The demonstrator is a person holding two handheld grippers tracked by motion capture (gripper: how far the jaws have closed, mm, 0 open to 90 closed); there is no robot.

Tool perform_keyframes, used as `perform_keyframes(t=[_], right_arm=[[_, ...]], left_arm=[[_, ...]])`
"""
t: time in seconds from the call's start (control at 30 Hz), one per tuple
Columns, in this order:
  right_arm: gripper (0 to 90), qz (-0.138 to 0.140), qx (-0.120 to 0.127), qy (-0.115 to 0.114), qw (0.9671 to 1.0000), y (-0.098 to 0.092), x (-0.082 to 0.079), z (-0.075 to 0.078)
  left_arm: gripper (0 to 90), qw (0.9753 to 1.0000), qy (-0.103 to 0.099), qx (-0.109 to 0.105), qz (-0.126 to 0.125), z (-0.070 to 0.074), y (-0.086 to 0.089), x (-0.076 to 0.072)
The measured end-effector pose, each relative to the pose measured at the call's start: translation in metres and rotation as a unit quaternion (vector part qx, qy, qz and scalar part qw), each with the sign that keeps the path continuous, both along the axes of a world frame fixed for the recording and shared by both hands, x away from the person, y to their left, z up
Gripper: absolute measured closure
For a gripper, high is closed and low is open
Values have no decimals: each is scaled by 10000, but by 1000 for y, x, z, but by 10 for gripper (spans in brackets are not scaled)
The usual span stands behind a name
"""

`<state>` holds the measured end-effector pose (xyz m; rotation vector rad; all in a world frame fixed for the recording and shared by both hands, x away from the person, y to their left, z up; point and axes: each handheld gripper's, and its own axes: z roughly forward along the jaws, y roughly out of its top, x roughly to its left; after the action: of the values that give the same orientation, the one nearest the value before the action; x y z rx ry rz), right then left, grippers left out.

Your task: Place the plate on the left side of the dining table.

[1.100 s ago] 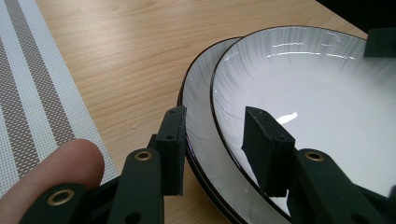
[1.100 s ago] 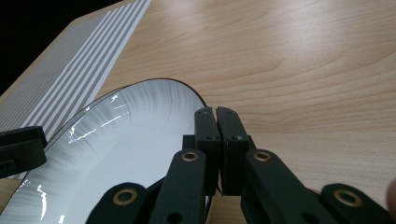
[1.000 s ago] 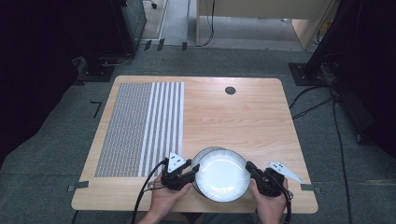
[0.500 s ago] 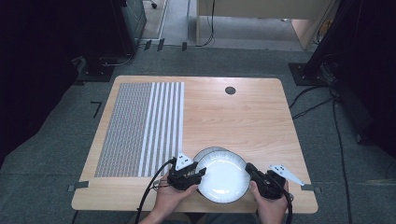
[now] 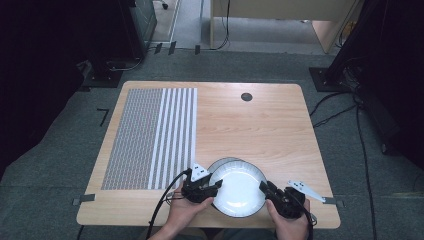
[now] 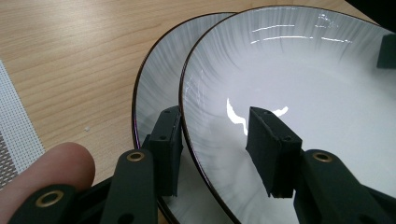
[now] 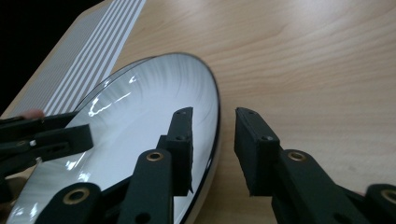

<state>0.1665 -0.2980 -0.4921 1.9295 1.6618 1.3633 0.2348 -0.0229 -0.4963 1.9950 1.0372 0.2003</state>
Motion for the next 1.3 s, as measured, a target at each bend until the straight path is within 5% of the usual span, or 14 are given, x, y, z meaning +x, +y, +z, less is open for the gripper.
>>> perform_keyframes(t=[0.27, 0.47, 0.73, 0.9, 1.3], right_arm=[[685, -80, -236, 115, 9996, 12, -13, 2], [712, -55, -65, 261, 9996, 14, -12, -3], [776, -356, 546, 294, 9974, 5, -9, -7], [807, -513, 1161, 391, 9911, -1, -6, -10], [820, -562, 1451, 309, 9873, -3, -4, -14]], left_arm=[[555, 10000, 3, 12, -12, -1, -2, 2], [547, 10000, 25, -12, -11, -1, -3, 5], [541, 9999, 85, -73, -129, -3, -3, 4], [521, 9995, 197, -200, -158, -3, -2, 5], [507, 9979, 403, -442, -251, -3, 1, 4]])
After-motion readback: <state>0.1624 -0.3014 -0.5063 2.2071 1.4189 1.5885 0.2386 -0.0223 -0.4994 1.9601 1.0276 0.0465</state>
